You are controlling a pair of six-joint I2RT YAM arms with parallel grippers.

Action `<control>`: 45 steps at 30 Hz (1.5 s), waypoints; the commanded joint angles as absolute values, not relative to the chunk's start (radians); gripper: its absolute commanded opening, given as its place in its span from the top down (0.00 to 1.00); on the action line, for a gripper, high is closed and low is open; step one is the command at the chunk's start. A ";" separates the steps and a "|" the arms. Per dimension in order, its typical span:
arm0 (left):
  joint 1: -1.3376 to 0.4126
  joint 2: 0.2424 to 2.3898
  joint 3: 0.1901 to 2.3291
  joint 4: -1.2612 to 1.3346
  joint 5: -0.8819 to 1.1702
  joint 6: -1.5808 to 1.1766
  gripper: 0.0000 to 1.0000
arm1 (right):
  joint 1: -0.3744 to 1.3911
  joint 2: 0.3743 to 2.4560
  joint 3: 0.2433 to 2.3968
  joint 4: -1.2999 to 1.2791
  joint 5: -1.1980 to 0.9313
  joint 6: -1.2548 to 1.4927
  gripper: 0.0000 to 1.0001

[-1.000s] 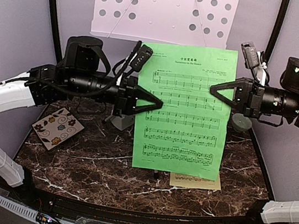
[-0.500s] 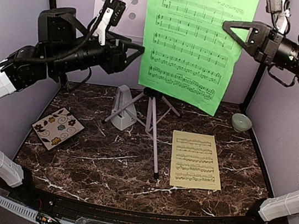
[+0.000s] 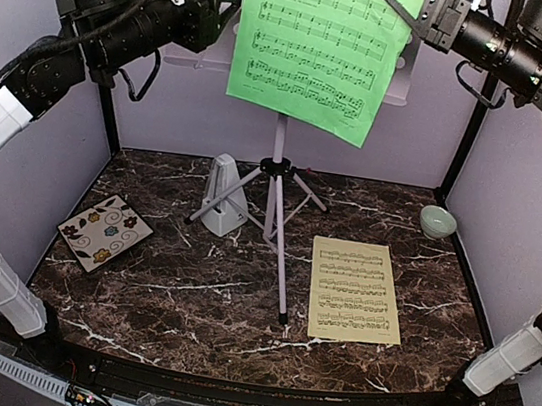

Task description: Set up the instrument practice props

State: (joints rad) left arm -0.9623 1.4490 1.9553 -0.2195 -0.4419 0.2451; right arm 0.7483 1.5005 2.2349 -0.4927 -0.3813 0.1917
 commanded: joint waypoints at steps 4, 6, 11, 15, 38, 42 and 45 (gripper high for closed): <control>-0.860 1.521 2.103 -0.312 -0.378 0.256 0.59 | 0.752 1.505 2.283 -0.427 -0.228 0.147 1.00; -0.846 1.536 2.121 -0.320 -0.349 0.255 0.60 | 0.750 1.508 2.290 -0.417 -0.199 0.139 1.00; -0.833 1.576 2.159 -0.320 -0.284 0.259 0.62 | 0.750 1.513 2.291 -0.366 -0.162 0.137 1.00; -0.833 1.591 2.174 -0.302 -0.249 0.255 0.64 | 0.749 1.540 2.329 -0.357 -0.138 0.109 1.00; -0.827 1.659 2.248 -0.312 -0.245 0.284 0.77 | 0.749 1.550 2.342 -0.374 -0.077 0.050 1.00; -0.827 1.619 2.191 -0.241 -0.225 0.268 0.87 | 0.749 1.540 2.330 -0.389 -0.050 0.019 1.00; -0.827 1.596 2.147 -0.194 -0.218 0.263 0.94 | 0.748 1.528 2.314 -0.386 -0.039 0.007 1.00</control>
State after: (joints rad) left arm -0.8330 1.6611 2.1975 -0.2939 -0.2386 0.2684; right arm 0.7479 1.5631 2.3299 -0.4129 -0.0734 0.0395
